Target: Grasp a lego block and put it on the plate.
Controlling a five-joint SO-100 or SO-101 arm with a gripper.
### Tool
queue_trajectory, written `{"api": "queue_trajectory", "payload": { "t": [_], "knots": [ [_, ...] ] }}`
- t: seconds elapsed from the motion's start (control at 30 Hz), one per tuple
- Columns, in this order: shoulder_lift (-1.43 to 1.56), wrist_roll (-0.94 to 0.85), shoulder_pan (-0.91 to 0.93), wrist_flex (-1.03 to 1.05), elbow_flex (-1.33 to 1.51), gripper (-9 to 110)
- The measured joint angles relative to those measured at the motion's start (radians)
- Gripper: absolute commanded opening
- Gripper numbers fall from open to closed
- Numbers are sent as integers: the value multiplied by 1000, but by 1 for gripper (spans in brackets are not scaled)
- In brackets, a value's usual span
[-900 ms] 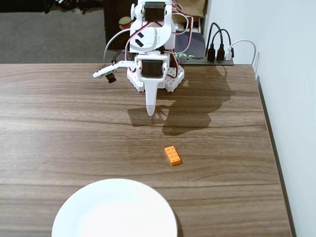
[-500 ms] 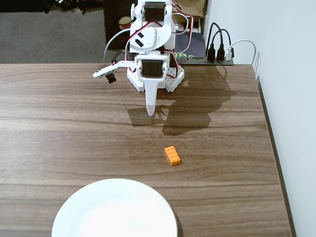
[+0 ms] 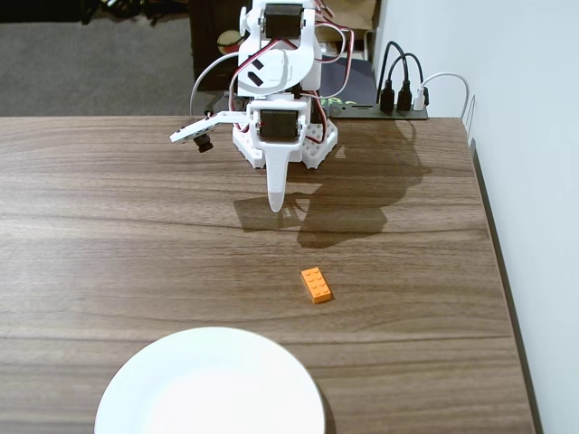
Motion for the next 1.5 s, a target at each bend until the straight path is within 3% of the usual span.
{"api": "queue_trajectory", "payload": {
  "t": [1.03, 1.5],
  "knots": [
    [-8, -14, -23, -2, 0, 1],
    [-448, -81, -15, -218, -153, 1]
  ]
}}
